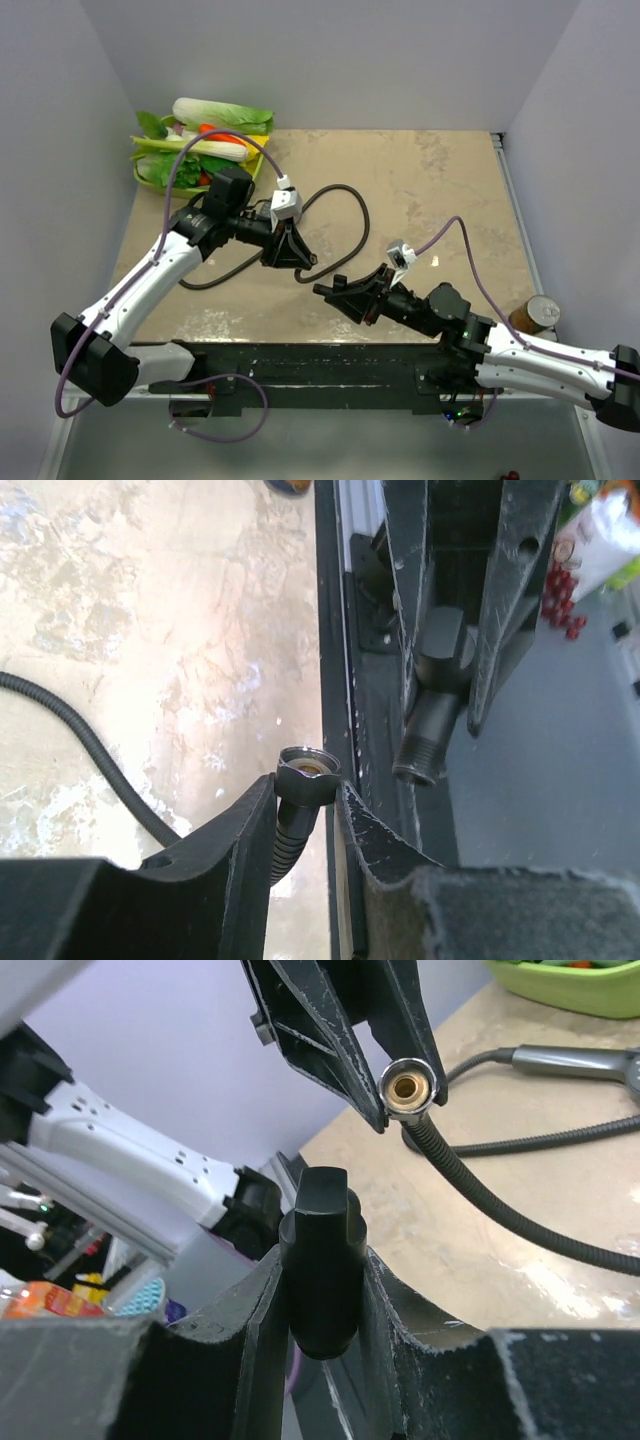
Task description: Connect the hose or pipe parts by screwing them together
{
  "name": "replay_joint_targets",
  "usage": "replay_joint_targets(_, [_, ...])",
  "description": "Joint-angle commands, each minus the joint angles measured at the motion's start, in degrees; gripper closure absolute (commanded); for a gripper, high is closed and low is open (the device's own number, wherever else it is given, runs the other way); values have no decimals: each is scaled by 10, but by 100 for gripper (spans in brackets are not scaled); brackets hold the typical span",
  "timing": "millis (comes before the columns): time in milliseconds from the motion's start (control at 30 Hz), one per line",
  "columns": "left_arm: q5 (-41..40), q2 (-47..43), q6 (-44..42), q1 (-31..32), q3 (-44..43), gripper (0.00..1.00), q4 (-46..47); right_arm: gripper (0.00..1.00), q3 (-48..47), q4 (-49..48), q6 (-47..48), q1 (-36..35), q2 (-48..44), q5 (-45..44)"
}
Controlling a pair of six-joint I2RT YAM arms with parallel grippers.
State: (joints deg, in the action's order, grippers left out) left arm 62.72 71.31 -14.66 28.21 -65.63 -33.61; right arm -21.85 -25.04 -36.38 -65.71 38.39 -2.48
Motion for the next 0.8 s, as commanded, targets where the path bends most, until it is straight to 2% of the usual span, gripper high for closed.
replay_joint_targets(0, [5, 21, -171, 3, -40, 100, -145, 100, -62, 70, 48, -1, -24, 23])
replay_joint_targets(33, [-3, 23, -210, 4, -36, 100, -160, 100, -88, 117, 70, -1, -30, 23])
replay_joint_targets(100, [-14, 16, -226, 9, -16, 100, -171, 100, -114, 156, 90, -1, -28, 23])
replay_joint_targets(233, [-26, -6, -224, 26, 8, 100, -157, 100, -171, 227, 136, -1, 2, 23])
replay_joint_targets(500, [-33, -25, -222, 75, 3, 100, -166, 100, -196, 226, 166, -1, 72, 75])
replay_joint_targets(767, [-41, -40, -234, 77, 17, 100, -173, 100, -197, 278, 177, 0, 37, 71])
